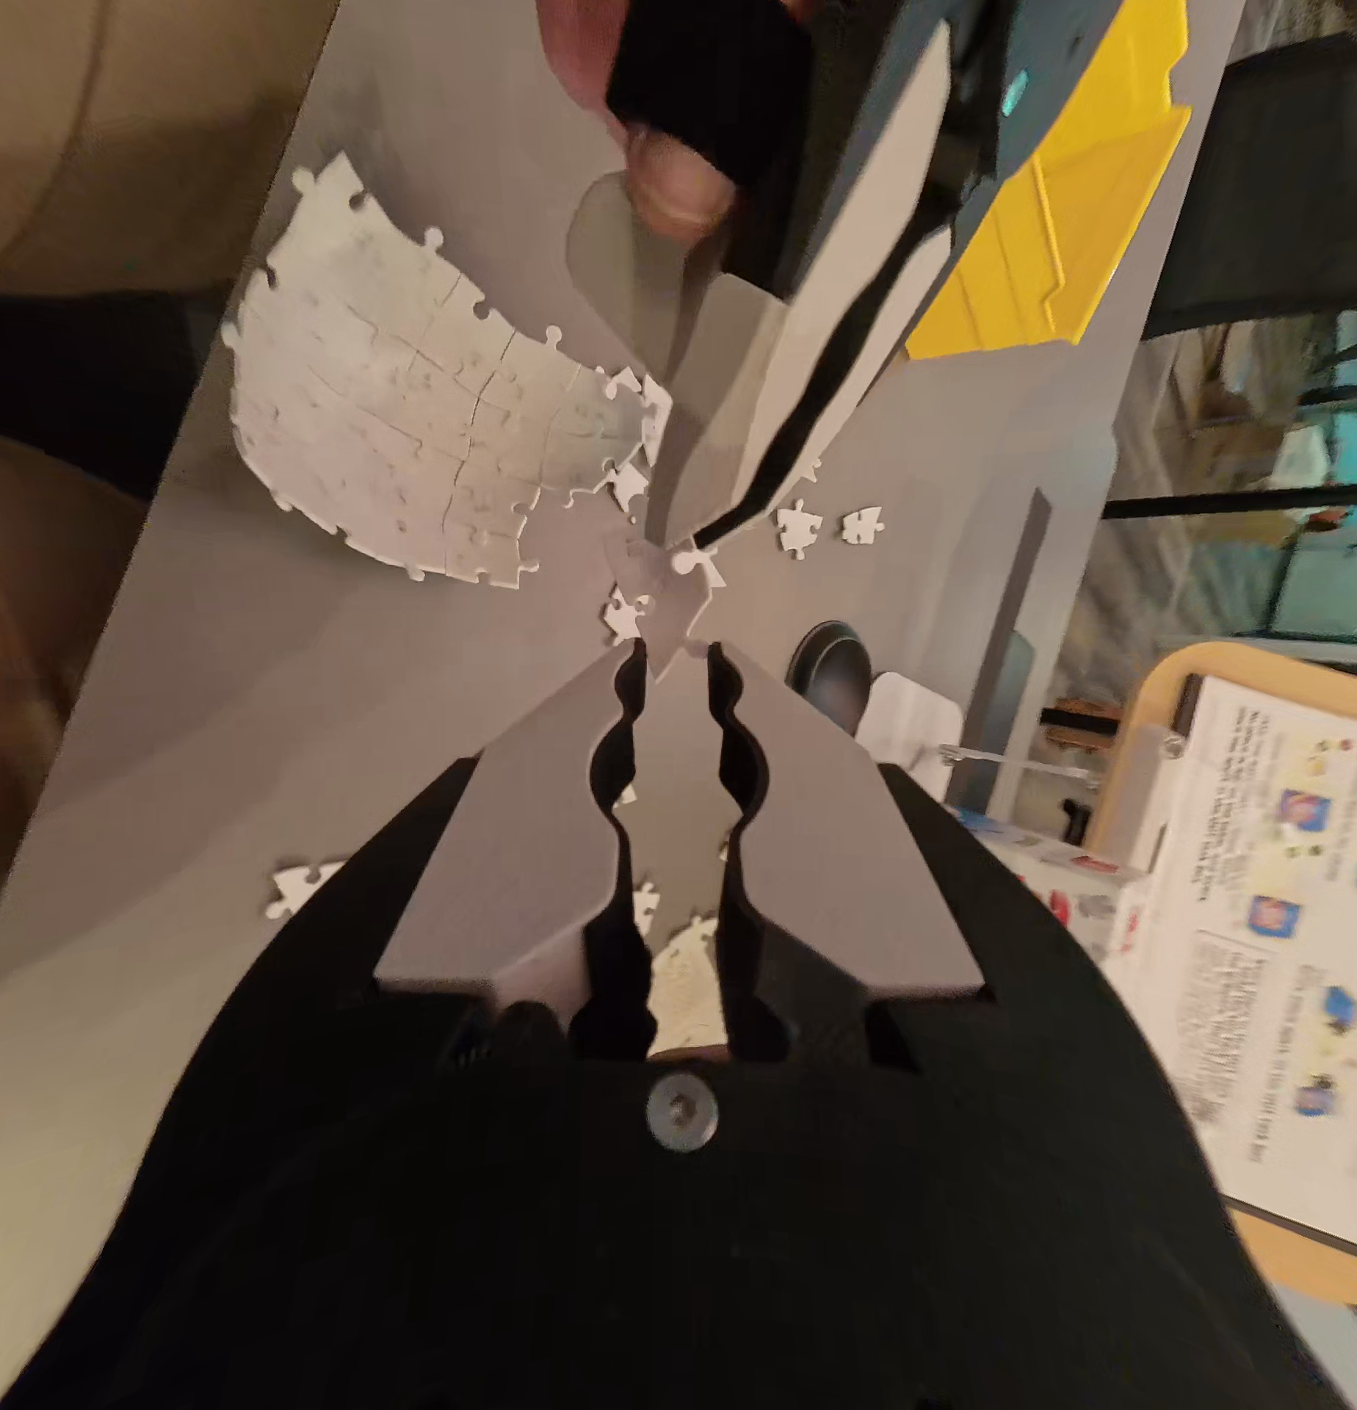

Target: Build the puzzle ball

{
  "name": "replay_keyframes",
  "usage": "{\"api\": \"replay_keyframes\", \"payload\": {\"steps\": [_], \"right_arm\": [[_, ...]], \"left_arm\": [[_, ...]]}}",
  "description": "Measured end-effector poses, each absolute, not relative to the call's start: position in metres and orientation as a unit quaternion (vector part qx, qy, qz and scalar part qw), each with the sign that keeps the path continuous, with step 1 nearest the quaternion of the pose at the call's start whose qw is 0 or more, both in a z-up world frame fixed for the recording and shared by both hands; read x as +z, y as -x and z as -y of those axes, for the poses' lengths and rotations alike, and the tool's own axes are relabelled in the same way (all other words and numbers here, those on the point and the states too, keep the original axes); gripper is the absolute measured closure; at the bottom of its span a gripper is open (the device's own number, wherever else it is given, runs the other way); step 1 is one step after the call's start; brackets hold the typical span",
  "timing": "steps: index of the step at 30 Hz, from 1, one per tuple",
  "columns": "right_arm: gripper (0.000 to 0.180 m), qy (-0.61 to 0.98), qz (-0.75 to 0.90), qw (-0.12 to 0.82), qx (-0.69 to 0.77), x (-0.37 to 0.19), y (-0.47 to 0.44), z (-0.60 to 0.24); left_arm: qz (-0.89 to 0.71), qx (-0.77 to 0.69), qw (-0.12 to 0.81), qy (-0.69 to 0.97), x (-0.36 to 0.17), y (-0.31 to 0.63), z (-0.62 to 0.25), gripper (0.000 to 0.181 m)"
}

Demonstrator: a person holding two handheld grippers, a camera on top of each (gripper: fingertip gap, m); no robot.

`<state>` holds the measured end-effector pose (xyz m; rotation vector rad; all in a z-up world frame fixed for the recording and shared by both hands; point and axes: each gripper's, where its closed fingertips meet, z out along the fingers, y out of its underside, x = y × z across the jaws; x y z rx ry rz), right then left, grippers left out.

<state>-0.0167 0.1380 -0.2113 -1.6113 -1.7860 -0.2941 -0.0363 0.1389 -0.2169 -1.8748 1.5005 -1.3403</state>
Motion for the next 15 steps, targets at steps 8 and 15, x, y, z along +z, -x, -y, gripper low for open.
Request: {"api": "replay_keyframes", "payload": {"steps": [8, 15], "right_arm": [[0.166, 0.589, 0.704, 0.362, -0.163, -0.209, 0.017, -0.14], [0.152, 0.72, 0.549, 0.414, 0.097, -0.202, 0.021, -0.147]], "left_arm": [[-0.518, -0.497, 0.185, 0.672, -0.221, 0.035, -0.134, 0.178], [-0.475, -0.525, 0.227, 0.669, -0.215, 0.038, -0.145, 0.178]]}}
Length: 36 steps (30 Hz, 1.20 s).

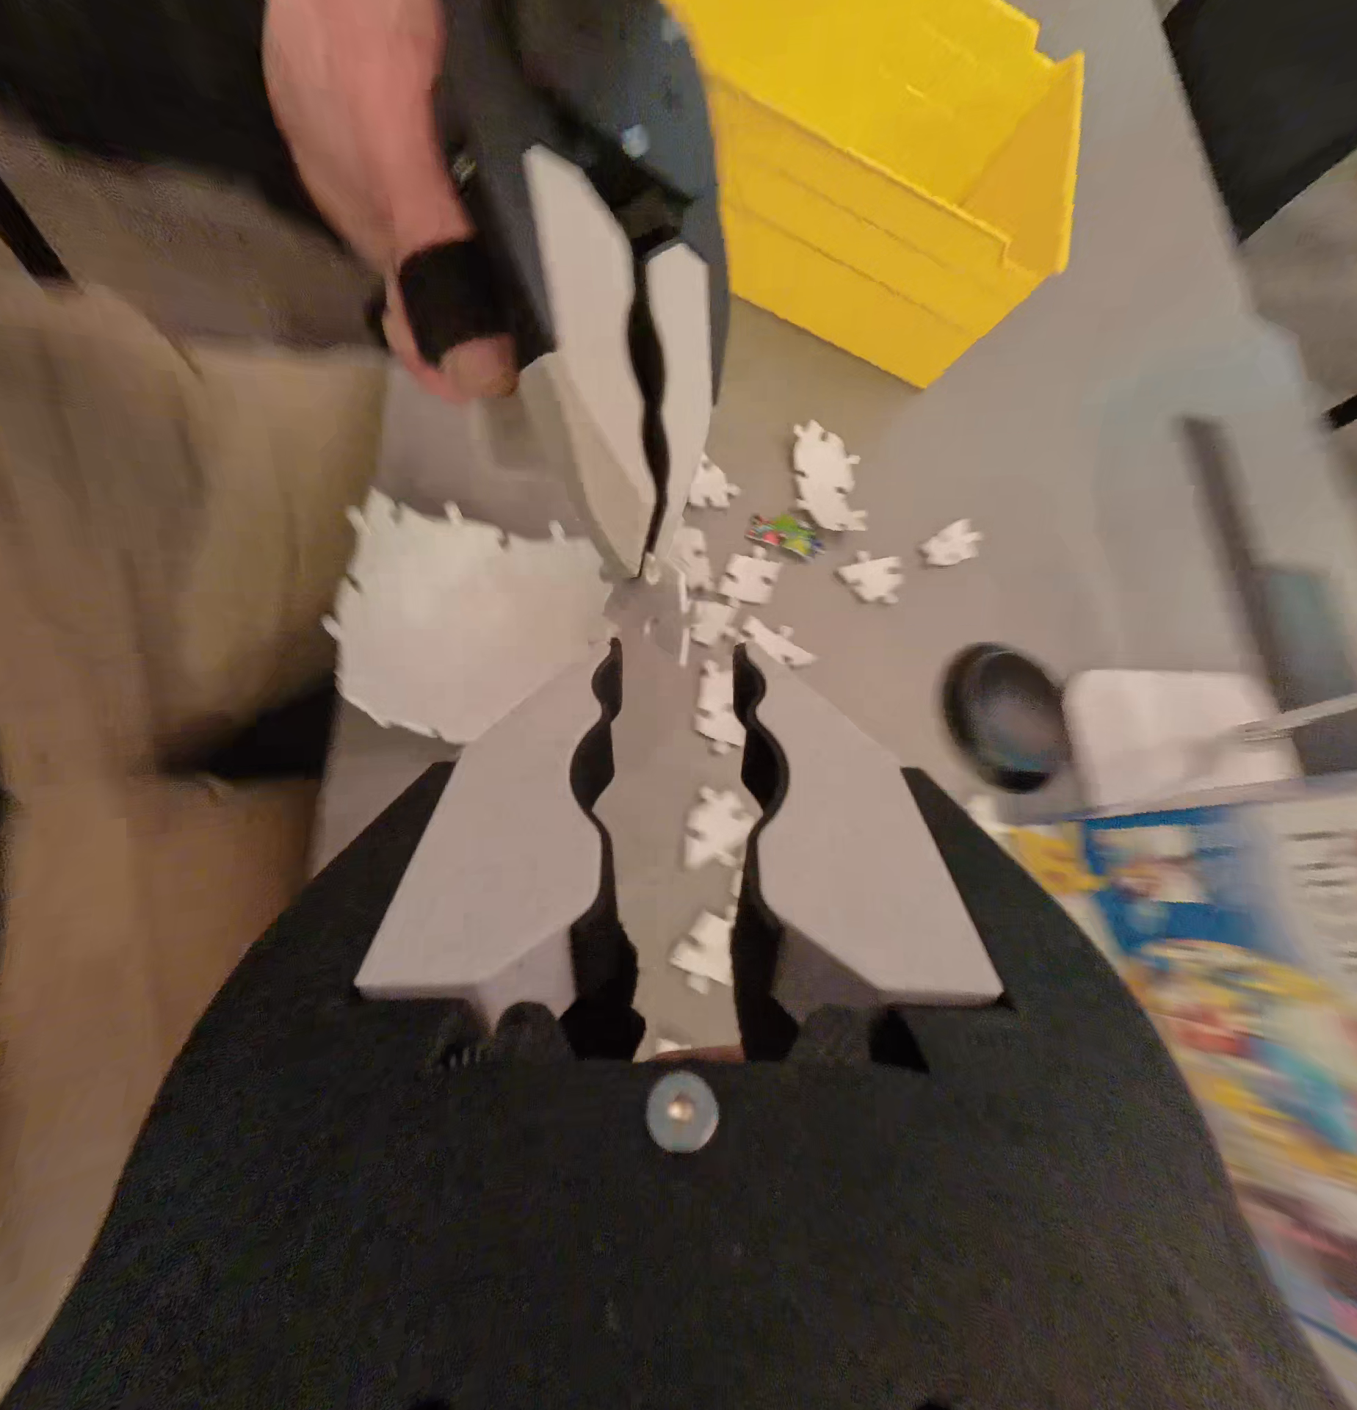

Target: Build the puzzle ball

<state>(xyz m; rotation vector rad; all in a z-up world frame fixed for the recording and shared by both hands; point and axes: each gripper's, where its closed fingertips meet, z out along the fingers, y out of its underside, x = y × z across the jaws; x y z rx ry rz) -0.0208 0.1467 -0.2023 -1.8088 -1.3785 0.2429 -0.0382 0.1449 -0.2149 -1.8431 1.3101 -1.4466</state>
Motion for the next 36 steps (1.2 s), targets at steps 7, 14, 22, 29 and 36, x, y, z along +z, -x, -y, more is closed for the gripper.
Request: {"api": "replay_keyframes", "payload": {"steps": [7, 14, 22, 29, 36], "right_arm": [[0.179, 0.763, 0.378, 0.375, 0.366, -0.206, 0.035, -0.157], [0.18, 0.779, 0.376, 0.323, 0.384, -0.223, 0.035, -0.16], [0.18, 0.813, 0.461, 0.233, 0.269, -0.26, 0.038, -0.159], [0.18, 0.819, 0.487, 0.178, 0.245, -0.278, 0.048, -0.158], [0.18, 0.827, 0.484, 0.153, 0.241, -0.294, 0.048, -0.159]], "left_arm": [[-0.457, -0.533, 0.252, 0.666, -0.22, 0.041, -0.148, 0.178], [-0.47, -0.509, 0.262, 0.672, -0.232, 0.051, -0.158, 0.168], [-0.557, -0.381, 0.216, 0.705, -0.279, 0.082, -0.181, 0.144], [-0.605, -0.367, 0.138, 0.693, -0.303, 0.081, -0.176, 0.143], [-0.629, -0.358, 0.096, 0.683, -0.32, 0.075, -0.166, 0.155]]}}
